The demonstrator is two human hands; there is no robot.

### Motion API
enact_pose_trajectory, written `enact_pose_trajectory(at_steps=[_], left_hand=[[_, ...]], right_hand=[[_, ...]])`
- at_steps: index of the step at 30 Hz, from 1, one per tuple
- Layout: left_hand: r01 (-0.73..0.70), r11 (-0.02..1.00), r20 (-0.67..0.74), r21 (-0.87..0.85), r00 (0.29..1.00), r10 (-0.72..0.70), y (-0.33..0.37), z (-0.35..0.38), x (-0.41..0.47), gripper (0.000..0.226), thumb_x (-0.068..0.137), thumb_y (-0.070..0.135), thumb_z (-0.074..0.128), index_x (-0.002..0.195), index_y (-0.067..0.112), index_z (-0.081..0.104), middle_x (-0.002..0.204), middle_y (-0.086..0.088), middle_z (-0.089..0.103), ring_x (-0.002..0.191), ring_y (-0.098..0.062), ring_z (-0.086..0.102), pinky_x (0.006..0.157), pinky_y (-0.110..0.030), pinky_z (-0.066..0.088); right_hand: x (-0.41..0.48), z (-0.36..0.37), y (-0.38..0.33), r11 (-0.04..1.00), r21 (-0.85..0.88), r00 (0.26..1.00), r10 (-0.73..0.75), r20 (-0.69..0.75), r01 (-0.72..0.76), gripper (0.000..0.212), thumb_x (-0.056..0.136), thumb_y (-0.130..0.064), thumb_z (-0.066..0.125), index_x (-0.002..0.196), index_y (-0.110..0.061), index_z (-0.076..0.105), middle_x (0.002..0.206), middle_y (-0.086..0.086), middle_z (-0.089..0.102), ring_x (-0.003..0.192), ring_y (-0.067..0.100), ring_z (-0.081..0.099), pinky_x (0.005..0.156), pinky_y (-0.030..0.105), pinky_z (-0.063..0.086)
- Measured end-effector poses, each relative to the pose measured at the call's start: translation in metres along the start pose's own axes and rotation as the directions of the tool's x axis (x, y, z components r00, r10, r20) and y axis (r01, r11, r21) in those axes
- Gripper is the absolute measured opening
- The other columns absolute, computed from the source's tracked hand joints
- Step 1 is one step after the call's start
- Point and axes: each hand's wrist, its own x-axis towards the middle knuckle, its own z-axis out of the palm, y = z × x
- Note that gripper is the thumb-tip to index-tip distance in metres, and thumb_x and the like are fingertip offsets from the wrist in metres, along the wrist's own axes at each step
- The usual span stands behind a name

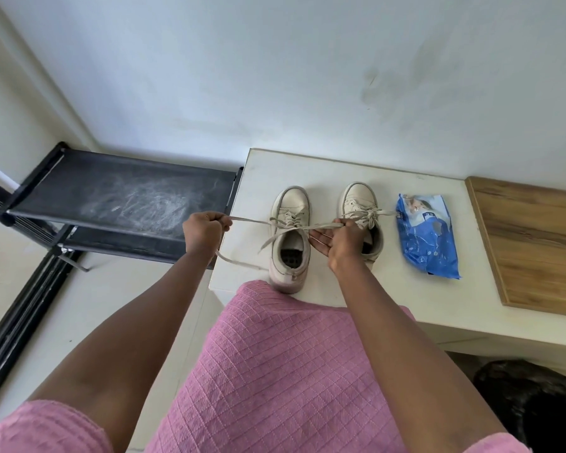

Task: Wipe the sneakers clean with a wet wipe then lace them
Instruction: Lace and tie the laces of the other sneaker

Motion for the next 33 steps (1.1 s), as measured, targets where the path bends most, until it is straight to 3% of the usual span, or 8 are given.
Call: enact_pose_trajectory(at_steps=[5,9,15,18,22,25,28,33], left_hand=[[-0.027,0.997,-0.037,0.073,0.999,0.029,0.003,-0.003,0.004,0.014,0.082,-0.001,0.059,0.084,0.001,0.073,0.074,-0.011,0.068,0.065,-0.016,0.062,0.052,-0.005,0.044],[0.018,0.996,-0.089,0.088,0.996,-0.01,-0.005,-0.01,0.007,0.015,0.083,0.001,0.06,0.084,0.004,0.074,0.074,-0.01,0.069,0.076,-0.021,0.066,0.063,-0.011,0.044],[-0.012,0.995,-0.051,0.094,0.999,0.016,-0.005,-0.011,0.004,0.014,0.084,0.0,0.06,0.088,0.001,0.074,0.067,-0.003,0.066,0.077,-0.021,0.065,0.071,-0.019,0.049],[-0.028,0.984,-0.043,0.179,0.998,0.036,-0.003,-0.014,0.006,0.015,0.086,0.005,0.059,0.089,0.003,0.074,0.076,-0.011,0.07,0.074,-0.02,0.063,0.063,-0.017,0.044],[-0.102,0.877,0.122,0.469,0.991,0.05,0.008,0.0,0.007,0.029,0.089,0.012,0.053,0.116,0.006,0.06,0.105,-0.014,0.067,0.093,-0.027,0.059,0.078,-0.028,0.043],[-0.272,0.793,0.304,0.545,0.946,0.116,0.024,0.028,-0.001,0.041,0.09,0.024,0.056,0.13,0.021,0.049,0.127,-0.002,0.061,0.122,-0.026,0.051,0.111,-0.047,0.023],[-0.443,0.713,0.419,0.544,0.879,0.227,0.035,0.048,-0.011,0.026,0.09,0.026,0.055,0.112,0.034,0.065,0.125,0.011,0.061,0.124,-0.013,0.048,0.109,-0.062,-0.006],[-0.391,0.872,0.445,0.295,0.864,0.237,0.036,0.047,-0.019,0.04,0.07,0.026,0.038,0.091,0.031,0.071,0.098,0.008,0.073,0.11,-0.011,0.058,0.112,-0.055,-0.015]], right_hand=[[0.001,-0.002,-0.004,0.993,0.089,0.996,0.085,-0.02,-0.083,0.035,0.091,-0.004,0.018,0.091,-0.001,0.052,0.057,0.018,0.062,0.059,0.028,0.061,0.057,0.038,0.056],[0.0,-0.011,-0.032,0.991,0.132,0.998,0.037,-0.05,-0.03,0.04,0.093,-0.003,0.018,0.071,0.003,0.051,0.052,0.015,0.059,0.06,0.028,0.058,0.08,0.046,0.054],[0.013,-0.028,-0.069,0.997,0.004,0.981,-0.079,-0.179,0.081,0.029,0.098,-0.009,0.02,0.095,0.002,0.047,0.067,0.019,0.056,0.044,0.023,0.058,0.045,0.032,0.054],[0.03,-0.041,-0.079,0.933,-0.311,0.94,-0.259,-0.224,0.183,0.02,0.095,-0.002,0.025,0.094,0.0,0.044,0.067,0.018,0.053,0.052,0.026,0.058,0.047,0.034,0.053],[0.035,-0.035,-0.076,0.247,-0.923,0.863,-0.482,0.148,0.296,0.025,0.085,0.007,0.045,0.106,0.006,0.058,0.103,0.027,0.062,0.102,0.038,0.06,0.077,0.034,0.049],[0.012,-0.008,-0.05,-0.07,-0.855,0.677,-0.579,0.454,0.514,0.046,0.08,0.014,0.04,0.12,0.001,0.058,0.124,0.021,0.054,0.117,0.036,0.047,0.095,0.035,0.039],[0.001,0.016,-0.02,-0.017,-0.681,0.623,-0.386,0.68,0.732,0.039,0.082,0.013,0.045,0.113,0.0,0.065,0.12,0.018,0.061,0.114,0.03,0.054,0.098,0.03,0.039],[0.003,0.027,0.005,0.177,-0.767,0.779,-0.282,0.56,0.616,0.018,0.084,-0.013,0.067,0.1,-0.006,0.07,0.1,0.011,0.069,0.099,0.024,0.059,0.084,0.028,0.045]])
